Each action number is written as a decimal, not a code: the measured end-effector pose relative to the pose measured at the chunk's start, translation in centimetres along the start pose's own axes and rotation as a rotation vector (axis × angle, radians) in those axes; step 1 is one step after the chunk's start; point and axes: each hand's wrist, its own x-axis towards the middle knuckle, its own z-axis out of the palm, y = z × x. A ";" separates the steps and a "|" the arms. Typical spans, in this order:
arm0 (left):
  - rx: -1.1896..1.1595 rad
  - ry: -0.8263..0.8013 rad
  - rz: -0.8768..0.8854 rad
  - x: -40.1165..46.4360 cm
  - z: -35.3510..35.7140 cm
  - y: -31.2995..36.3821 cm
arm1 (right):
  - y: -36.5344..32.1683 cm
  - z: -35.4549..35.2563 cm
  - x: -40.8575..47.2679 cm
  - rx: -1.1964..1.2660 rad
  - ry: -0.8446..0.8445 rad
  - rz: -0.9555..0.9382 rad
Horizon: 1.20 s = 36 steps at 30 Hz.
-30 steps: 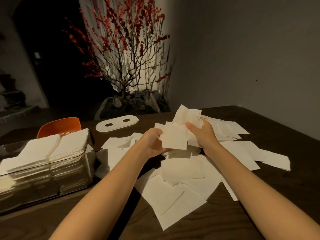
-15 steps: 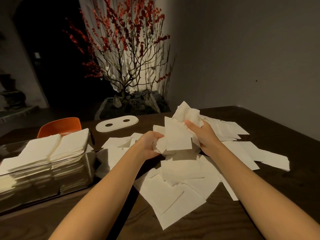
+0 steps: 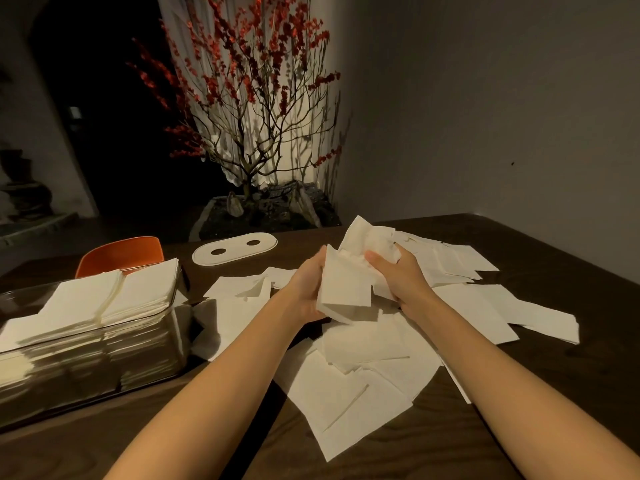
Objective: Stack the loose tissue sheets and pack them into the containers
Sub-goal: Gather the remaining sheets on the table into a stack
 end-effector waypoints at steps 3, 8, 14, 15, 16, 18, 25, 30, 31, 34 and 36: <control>0.042 0.025 0.005 -0.3 0.2 0.2 | 0.0 -0.2 0.2 -0.009 0.023 -0.009; 0.233 0.108 0.009 -0.4 0.2 0.2 | 0.0 -0.2 -0.1 -0.046 0.008 -0.028; 0.139 0.215 0.056 0.2 -0.2 0.6 | 0.0 -0.4 0.3 -0.162 0.188 -0.108; 0.111 0.219 0.063 0.2 -0.1 0.7 | -0.1 -0.5 0.1 -0.231 0.234 -0.146; 0.082 0.228 0.071 0.1 0.1 0.7 | -0.2 -0.6 -0.2 -0.323 0.279 -0.207; 0.037 0.246 0.079 0.1 0.7 0.5 | -0.5 -0.6 -1.2 -0.565 0.335 -0.384; -0.157 0.121 0.174 0.3 2.5 -0.8 | -1.3 1.8 -3.8 -1.024 0.122 -0.678; -0.317 0.000 0.179 -0.1 1.8 -0.2 | -1.2 1.9 -3.6 -0.719 -0.106 -0.595; -0.363 -0.016 0.176 -0.1 1.6 -0.1 | -1.0 1.9 -3.3 -0.675 -0.173 -0.559; -0.470 -0.057 0.149 -0.3 1.5 0.0 | -0.7 1.4 -2.5 -0.450 -0.276 -0.441; -0.495 -0.077 0.115 -0.4 1.6 0.0 | -0.8 1.1 -1.8 -0.275 -0.286 -0.352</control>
